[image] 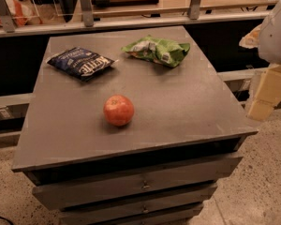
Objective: Pick green rice chip bag
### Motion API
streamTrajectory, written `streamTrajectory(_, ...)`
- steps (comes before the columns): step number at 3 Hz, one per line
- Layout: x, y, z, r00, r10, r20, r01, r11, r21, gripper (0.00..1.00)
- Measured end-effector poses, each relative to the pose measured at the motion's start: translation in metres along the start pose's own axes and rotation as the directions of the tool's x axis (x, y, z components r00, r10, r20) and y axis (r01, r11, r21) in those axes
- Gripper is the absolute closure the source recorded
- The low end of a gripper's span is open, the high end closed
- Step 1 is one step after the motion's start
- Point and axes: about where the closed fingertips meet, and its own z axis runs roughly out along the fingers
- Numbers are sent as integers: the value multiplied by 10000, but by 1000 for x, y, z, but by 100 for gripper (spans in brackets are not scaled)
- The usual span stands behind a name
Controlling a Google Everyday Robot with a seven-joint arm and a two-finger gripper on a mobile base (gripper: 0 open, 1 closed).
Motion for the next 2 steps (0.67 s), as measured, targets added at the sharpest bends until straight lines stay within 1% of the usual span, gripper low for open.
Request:
streamTrajectory(1, 0, 0, 0, 10000, 0, 1, 0, 10000, 2, 0)
streamTrajectory(2, -8, -14, 0, 9966, 272, 772, -288, 9994, 190, 0)
